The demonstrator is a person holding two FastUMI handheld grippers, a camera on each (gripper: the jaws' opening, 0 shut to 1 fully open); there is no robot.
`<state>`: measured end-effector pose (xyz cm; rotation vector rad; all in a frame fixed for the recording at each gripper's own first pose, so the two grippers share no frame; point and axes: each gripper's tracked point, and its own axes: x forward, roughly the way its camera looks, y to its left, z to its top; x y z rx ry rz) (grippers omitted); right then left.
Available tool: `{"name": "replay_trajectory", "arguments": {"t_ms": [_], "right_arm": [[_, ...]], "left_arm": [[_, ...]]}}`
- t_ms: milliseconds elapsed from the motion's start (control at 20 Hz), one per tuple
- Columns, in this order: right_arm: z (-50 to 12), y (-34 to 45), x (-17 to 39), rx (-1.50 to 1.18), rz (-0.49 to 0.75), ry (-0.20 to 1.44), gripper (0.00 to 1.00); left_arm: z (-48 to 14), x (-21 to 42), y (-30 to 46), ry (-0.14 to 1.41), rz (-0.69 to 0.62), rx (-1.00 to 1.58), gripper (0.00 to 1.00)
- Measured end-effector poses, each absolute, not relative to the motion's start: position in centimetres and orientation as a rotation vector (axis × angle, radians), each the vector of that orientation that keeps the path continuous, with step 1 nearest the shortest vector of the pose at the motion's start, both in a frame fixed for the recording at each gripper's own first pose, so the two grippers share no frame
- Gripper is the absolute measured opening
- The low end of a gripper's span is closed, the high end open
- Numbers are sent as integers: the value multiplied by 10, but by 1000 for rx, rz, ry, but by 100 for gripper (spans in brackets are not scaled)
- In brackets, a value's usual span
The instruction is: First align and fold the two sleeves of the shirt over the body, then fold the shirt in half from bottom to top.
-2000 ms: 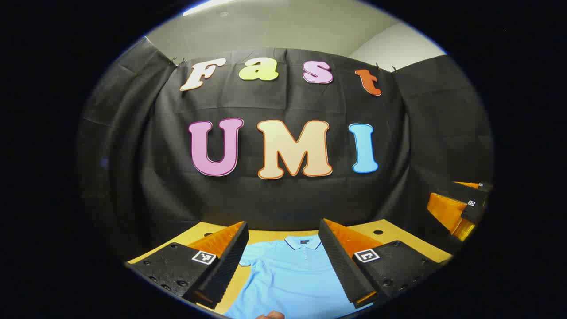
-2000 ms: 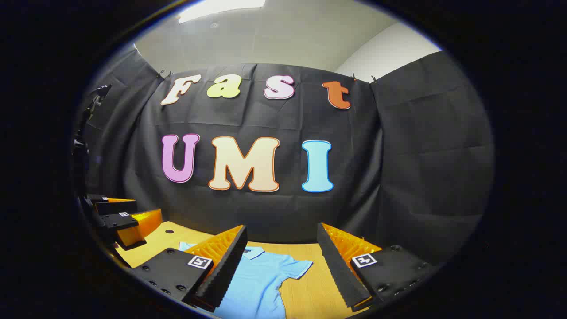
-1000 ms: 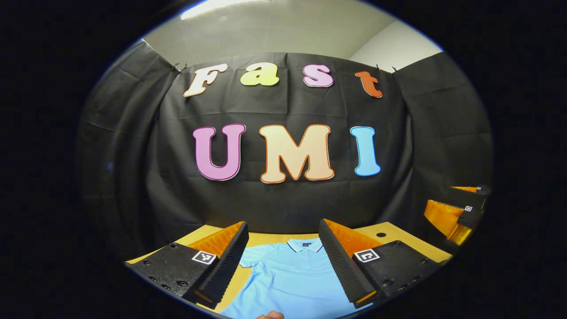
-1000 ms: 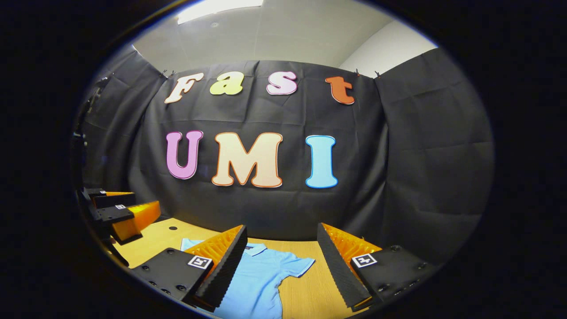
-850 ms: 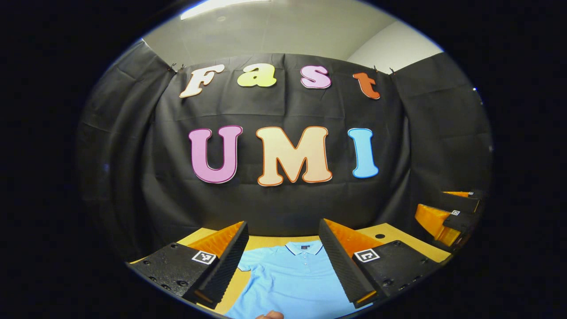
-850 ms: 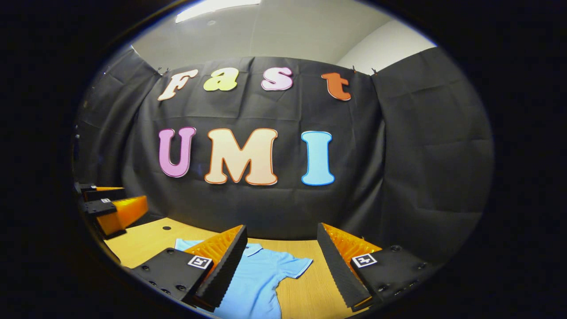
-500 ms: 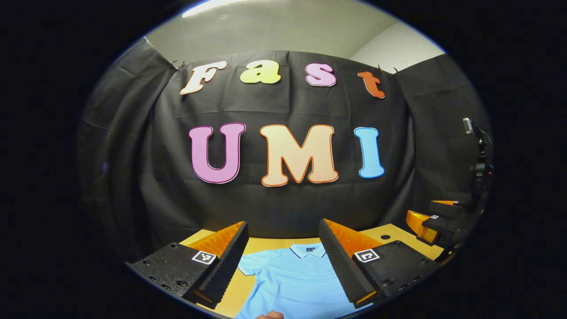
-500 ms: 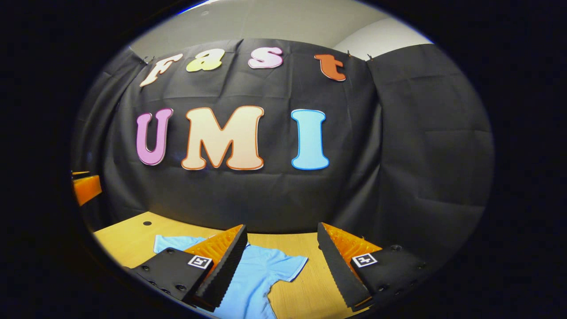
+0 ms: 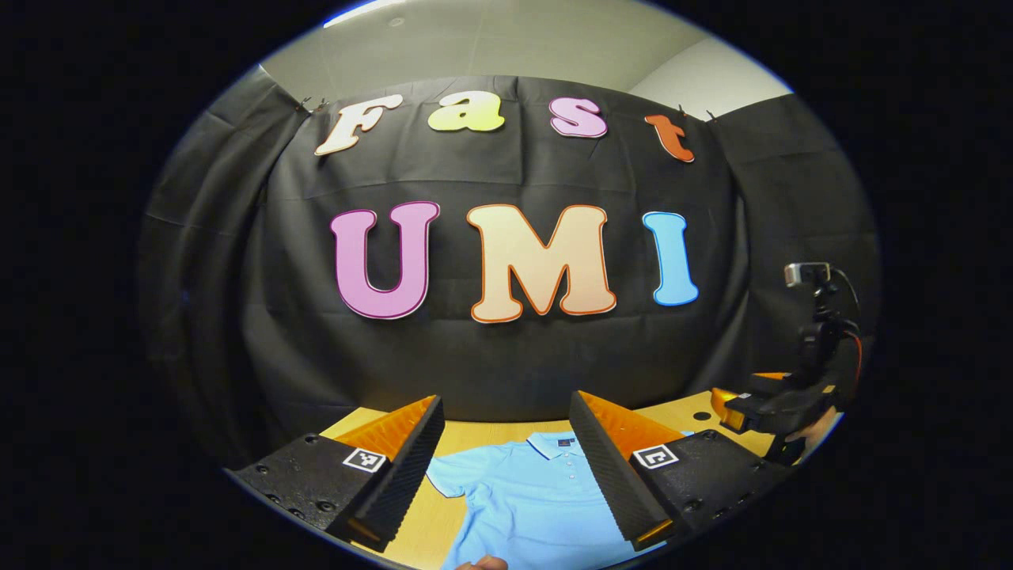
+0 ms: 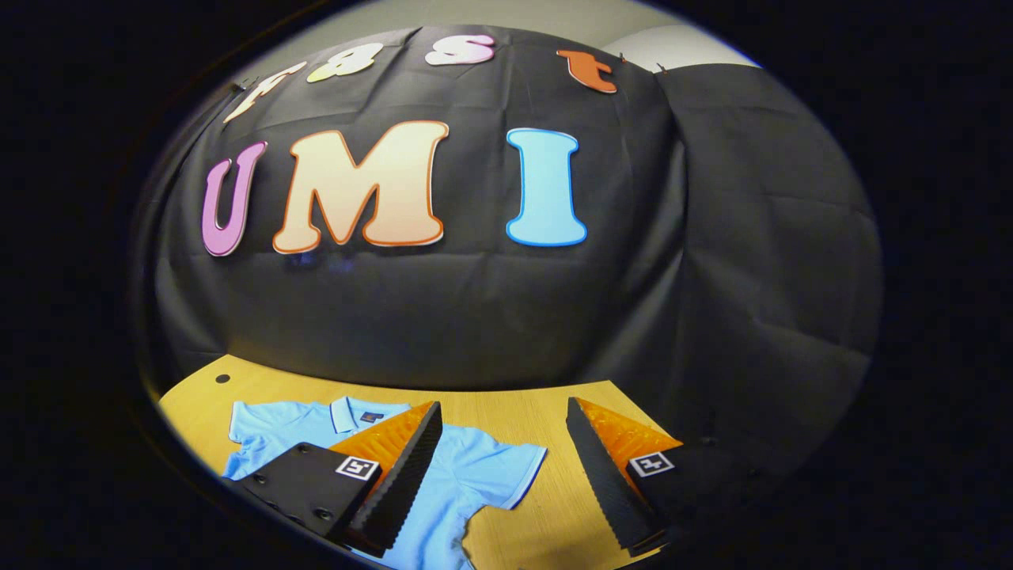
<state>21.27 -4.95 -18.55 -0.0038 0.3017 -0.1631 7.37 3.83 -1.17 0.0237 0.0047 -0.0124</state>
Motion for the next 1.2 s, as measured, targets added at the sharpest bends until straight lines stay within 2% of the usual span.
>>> {"name": "replay_trajectory", "arguments": {"t_ms": [650,1000,1150,1200], "right_arm": [[-360,-77,262,25,-283,670,99],[-402,-68,260,55,-284,782,100],[-405,-58,263,110,-265,790,93],[-406,-55,266,116,-247,787,74]], "left_arm": [[-27,88,59,39,-6,22,96],[-48,94,82,89,25,11,97],[-51,97,86,101,26,9,97],[-53,97,87,103,28,9,97]]}}
